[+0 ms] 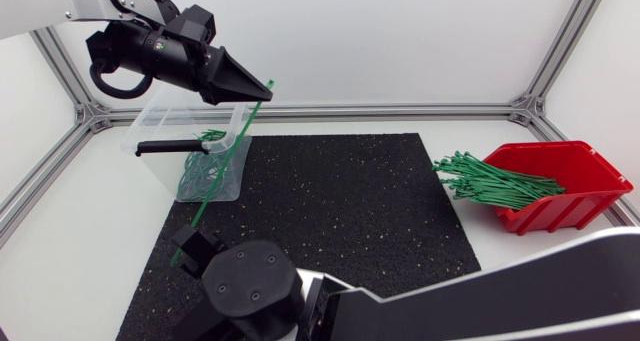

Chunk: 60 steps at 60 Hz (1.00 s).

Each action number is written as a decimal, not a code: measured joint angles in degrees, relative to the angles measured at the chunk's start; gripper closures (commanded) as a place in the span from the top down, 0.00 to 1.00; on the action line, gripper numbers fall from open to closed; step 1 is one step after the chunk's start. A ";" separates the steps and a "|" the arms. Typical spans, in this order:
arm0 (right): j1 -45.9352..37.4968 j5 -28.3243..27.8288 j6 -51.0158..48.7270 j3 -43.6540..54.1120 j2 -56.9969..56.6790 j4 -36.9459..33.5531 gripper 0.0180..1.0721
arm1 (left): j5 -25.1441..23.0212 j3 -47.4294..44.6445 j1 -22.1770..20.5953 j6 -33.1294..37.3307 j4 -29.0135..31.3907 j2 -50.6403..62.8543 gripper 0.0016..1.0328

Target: Take a green cable tie from the red box, thread the tail through the head to close it, then place it in the transparent bin on the left.

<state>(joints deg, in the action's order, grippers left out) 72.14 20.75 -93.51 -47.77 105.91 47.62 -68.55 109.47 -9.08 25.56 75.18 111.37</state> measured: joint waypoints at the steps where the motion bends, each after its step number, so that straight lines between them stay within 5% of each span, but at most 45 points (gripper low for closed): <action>1: 0.00 0.00 0.00 0.00 0.00 0.26 0.28 | -0.02 0.00 0.00 0.00 0.00 0.02 0.03; 60: -1.38 -1.70 -2.58 -2.16 4.50 4.35 0.25 | -0.02 0.00 -0.46 -0.02 0.00 0.20 0.03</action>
<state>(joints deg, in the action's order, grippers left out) 70.76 19.05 -96.09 -49.93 110.41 51.96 -68.58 109.47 -9.54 25.54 75.18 111.57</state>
